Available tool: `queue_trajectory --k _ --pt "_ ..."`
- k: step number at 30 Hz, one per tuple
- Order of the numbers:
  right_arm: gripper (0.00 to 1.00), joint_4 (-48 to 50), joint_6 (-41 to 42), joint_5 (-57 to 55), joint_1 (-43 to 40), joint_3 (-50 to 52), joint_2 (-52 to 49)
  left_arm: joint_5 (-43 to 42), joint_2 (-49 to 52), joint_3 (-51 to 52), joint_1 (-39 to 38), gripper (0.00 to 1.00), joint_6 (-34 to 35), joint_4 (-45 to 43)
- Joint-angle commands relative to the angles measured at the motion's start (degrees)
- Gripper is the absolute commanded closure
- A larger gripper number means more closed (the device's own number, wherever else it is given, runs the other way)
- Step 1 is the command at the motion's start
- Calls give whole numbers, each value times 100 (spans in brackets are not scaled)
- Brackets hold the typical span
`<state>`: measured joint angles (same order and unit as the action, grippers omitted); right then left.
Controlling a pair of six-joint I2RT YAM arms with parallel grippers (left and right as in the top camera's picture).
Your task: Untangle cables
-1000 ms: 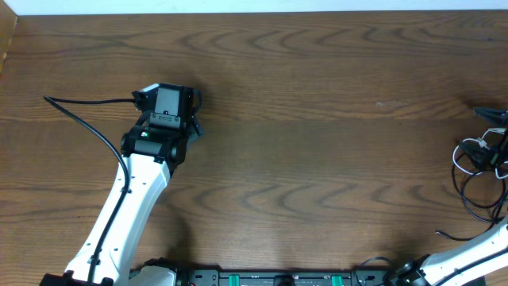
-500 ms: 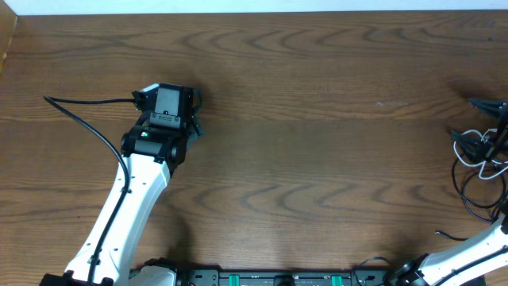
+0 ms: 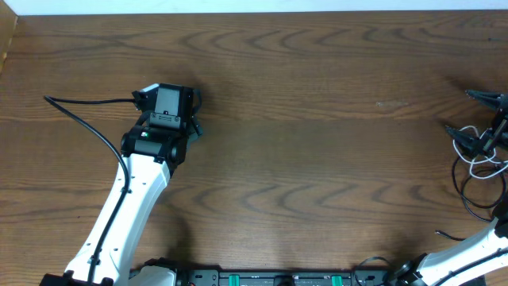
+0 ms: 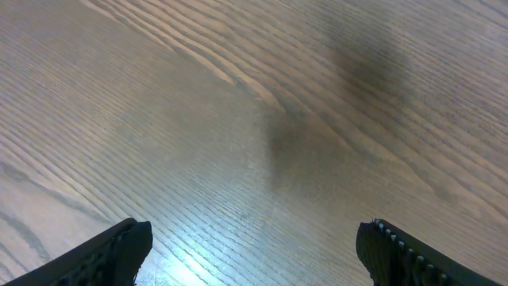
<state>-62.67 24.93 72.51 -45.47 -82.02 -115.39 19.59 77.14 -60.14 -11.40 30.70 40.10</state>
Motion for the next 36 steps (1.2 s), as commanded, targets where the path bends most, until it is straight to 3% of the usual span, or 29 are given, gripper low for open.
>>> queue_trajectory --k 1,7,16,25,36 --pt "1 138 -249 616 151 -48 129 17 0 59 24 13 68 17" --pt "1 555 -879 645 413 -48 140 17 0 59 24 13 68 17" --pt "1 485 -1563 -1705 1364 -48 190 17 0 59 24 13 70 17" --pt "1 501 -1558 -5300 2557 -48 192 17 0 59 24 13 68 17" --pt "1 529 -1696 -8227 3016 0 188 17 0 59 24 13 68 17"
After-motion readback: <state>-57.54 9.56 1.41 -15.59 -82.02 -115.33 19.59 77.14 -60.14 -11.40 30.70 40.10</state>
